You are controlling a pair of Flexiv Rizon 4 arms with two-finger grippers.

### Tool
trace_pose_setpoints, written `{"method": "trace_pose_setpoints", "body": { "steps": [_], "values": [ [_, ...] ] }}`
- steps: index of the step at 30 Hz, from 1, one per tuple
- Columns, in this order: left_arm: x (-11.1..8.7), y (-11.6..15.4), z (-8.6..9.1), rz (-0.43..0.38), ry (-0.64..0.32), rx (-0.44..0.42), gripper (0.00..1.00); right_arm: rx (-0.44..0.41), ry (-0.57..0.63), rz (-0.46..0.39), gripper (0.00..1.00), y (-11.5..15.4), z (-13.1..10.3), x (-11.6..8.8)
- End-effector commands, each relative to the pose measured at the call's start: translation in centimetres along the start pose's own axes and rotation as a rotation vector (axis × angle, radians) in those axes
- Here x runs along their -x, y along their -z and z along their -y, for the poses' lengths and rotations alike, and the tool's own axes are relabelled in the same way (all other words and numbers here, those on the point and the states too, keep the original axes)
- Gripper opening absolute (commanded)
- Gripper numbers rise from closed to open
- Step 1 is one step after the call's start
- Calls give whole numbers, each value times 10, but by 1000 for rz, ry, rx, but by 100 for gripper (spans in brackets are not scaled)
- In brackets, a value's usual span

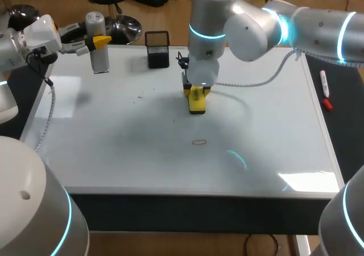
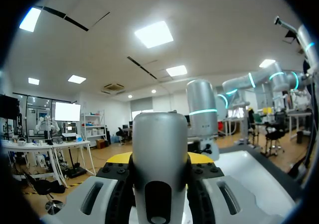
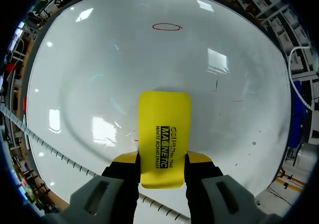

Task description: Pick up the inspection probe, press it on each red-marked spot on the whiteboard one by one, put down the probe, pick up the eraser, and wipe off all the red marks.

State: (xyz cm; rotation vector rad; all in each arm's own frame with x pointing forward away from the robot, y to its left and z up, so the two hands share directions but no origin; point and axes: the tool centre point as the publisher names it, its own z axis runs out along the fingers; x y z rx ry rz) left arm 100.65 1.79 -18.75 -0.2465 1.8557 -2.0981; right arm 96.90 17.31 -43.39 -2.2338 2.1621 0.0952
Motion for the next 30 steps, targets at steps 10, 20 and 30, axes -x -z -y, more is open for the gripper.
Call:
{"method": "trace_pose_setpoints", "body": {
  "steps": [10, 20, 30],
  "values": [
    [-1, 0, 2, 5, -2, 1, 0, 34, -52, -45, 0, -29, -3, -42],
    [-1, 0, 2, 5, -2, 1, 0, 44, -95, -83, 0, -33, -9, -73],
    [-1, 0, 2, 5, -2, 1, 0, 20, -106, -82, 0, 1, -10, -77]
  ]
}}
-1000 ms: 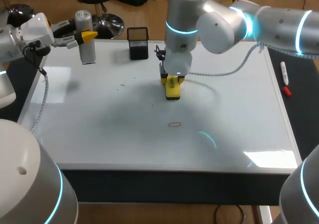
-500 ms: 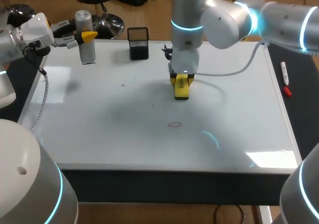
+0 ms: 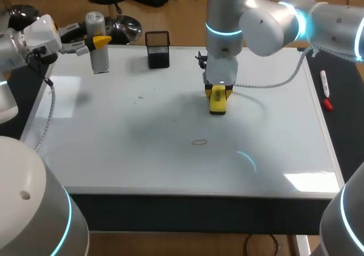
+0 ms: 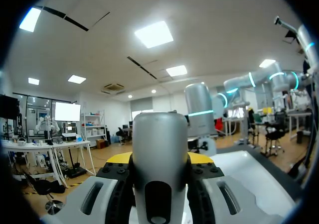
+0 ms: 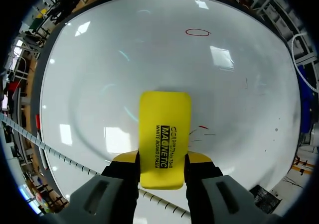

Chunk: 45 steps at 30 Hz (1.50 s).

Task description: Pick up the inspection probe, press it on each red-marked spot on the whiteboard one by one, put down the probe, pick up the eraser, and wipe off all the red marks.

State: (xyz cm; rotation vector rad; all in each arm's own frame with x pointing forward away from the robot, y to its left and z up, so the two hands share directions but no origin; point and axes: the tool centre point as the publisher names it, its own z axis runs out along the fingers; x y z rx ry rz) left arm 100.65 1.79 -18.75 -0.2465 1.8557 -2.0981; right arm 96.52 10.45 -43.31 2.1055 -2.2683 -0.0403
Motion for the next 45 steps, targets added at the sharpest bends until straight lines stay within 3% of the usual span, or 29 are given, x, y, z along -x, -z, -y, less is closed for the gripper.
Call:
{"method": "trace_pose_setpoints", "body": {
  "steps": [1, 7, 12, 19, 34, 45],
  "values": [
    [-1, 0, 2, 5, -2, 1, 0, -12, 3, -2, 0, 4, -2, -10],
    [-1, 0, 2, 5, -2, 1, 0, -15, 2, 1, 0, 53, 3, -23],
    [-1, 0, 2, 5, -2, 1, 0, -17, -31, 27, 0, 66, 9, -38],
    [-1, 0, 2, 5, -2, 1, 0, -13, -151, 3, 0, 62, 27, -76],
    [-1, 0, 2, 5, -2, 1, 0, -44, -470, -53, 0, 51, 72, -196],
    [-1, 0, 2, 5, -2, 1, 0, -41, -540, -40, 0, 50, 75, -234]
  ]
}}
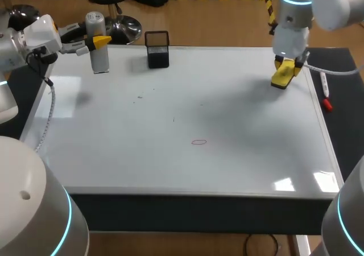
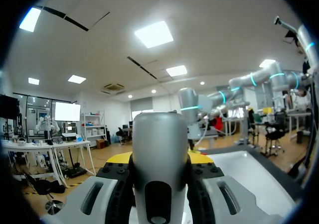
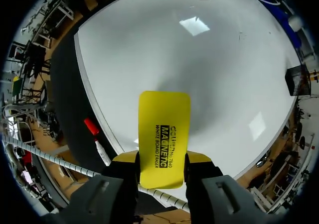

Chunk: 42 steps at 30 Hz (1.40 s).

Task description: Pick up the inspection probe, press it on each red-marked spot on the whiteboard one by one, put down the probe, pick up the eraser, and wipe off all the red marks.

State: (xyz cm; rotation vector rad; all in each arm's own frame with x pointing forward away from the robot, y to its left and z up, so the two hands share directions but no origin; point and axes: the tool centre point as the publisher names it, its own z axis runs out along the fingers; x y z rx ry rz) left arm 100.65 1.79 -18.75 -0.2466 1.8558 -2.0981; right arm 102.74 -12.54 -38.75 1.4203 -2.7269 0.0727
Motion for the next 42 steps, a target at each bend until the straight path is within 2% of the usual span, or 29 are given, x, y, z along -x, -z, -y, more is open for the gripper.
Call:
{"method": "trace_pose_setpoints", "body": {
  "steps": [1, 4, 28, 31, 35, 42],
  "values": [
    [-1, 0, 2, 5, -2, 1, 0, -7, -7, 15, 0, 6, 3, -10],
    [-1, 0, 2, 5, -2, 1, 0, -27, -28, 34, 0, 13, 3, -13],
    [-1, 0, 2, 5, -2, 1, 0, -27, -28, 34, 0, 13, 3, -13],
    [-16, -6, 0, -39, -21, 9, 0, -27, -28, 34, 0, 13, 3, -13],
    [-37, -12, 3, -84, -47, -25, 0, -27, -28, 34, 0, 13, 3, -13],
    [-79, -22, 12, -138, -63, -120, 0, -27, -28, 34, 0, 13, 3, -13]
  ]
}}
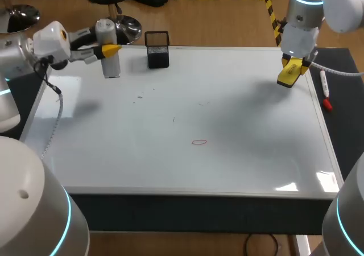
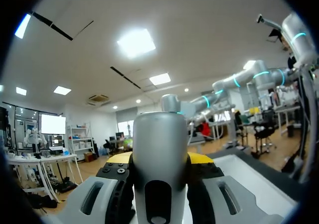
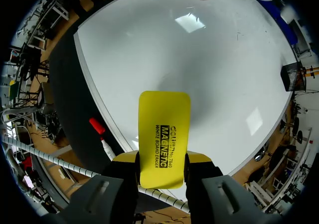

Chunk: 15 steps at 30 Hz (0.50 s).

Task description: Pick up the inspection probe, press it on each red-marked spot on the whiteboard one by one, put down the probe, pick up the eraser, and wipe off all the red marks.

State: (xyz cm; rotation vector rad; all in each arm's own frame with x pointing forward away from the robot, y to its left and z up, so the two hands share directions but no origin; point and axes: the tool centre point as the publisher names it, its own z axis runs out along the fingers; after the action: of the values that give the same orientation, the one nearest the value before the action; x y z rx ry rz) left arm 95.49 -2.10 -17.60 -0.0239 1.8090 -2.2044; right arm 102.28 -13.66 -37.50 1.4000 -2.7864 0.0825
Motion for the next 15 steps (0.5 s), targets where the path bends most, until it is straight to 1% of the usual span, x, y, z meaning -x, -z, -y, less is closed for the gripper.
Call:
{"method": "trace_pose_setpoints", "body": {
  "steps": [1, 5, 9, 10, 11, 15],
  "values": [
    [-25, -8, -1, -13, -6, -30, 0, -2, 2, -2, 0, 1, 0, -1],
    [-53, -28, -1, -66, 7, -51, 0, -2, 2, -2, 0, 1, 0, -1],
    [-80, -56, -4, -130, 41, -83, 0, -2, 2, -2, 0, 1, 0, -1],
    [-88, -64, -5, -147, 39, -75, 0, -2, 2, -2, 0, 1, 0, -1],
    [-94, -72, -7, -165, 46, -70, 0, -2, 2, -2, 0, 1, 0, -1],
    [-117, -101, -19, -215, 104, -101, 0, -2, 2, -2, 0, 1, 0, -1]
  ]
}}
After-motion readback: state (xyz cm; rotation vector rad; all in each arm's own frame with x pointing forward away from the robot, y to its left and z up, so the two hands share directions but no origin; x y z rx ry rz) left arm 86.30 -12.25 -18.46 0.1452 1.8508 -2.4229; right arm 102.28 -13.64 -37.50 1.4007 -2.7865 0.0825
